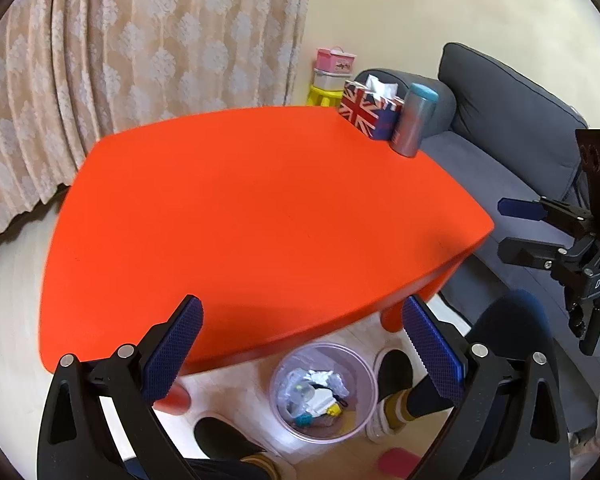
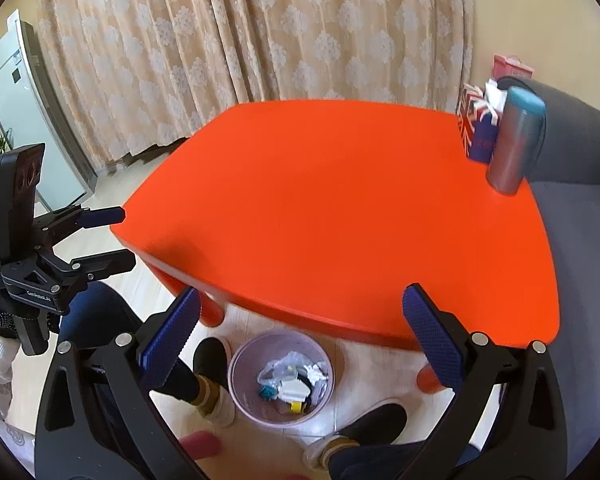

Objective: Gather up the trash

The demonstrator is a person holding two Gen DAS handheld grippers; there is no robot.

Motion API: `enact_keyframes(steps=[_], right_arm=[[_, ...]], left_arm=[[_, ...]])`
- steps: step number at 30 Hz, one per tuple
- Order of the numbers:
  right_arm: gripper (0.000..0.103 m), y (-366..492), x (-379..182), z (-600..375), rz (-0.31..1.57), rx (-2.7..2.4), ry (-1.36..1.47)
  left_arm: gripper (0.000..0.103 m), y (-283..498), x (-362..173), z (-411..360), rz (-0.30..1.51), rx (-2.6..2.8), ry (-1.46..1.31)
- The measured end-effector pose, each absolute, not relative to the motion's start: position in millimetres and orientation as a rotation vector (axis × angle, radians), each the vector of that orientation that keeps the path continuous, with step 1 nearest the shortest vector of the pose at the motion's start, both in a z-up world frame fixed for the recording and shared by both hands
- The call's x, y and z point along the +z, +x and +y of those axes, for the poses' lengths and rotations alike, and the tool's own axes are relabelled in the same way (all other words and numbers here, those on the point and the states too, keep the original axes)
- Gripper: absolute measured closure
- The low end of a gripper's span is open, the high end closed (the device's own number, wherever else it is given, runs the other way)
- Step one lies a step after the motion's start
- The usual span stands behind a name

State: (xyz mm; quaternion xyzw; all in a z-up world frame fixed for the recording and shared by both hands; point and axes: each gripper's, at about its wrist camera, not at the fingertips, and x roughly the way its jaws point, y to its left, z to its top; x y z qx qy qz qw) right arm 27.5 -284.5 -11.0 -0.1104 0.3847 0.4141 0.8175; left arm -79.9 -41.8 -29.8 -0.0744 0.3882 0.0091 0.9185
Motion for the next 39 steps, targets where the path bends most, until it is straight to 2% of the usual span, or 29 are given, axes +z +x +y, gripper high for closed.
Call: enact_keyframes(steps=[15, 39], right_arm=[[0.004, 89, 24, -250, 0.783, 0.874, -0.238], [0.004, 129, 8, -219, 0.808, 0.889, -0.250]], left_arm=[[0.007, -31, -1, 5, 0.761, 0.060, -0.150], [0.006, 5, -10, 29, 0.785, 0.114, -0.163]])
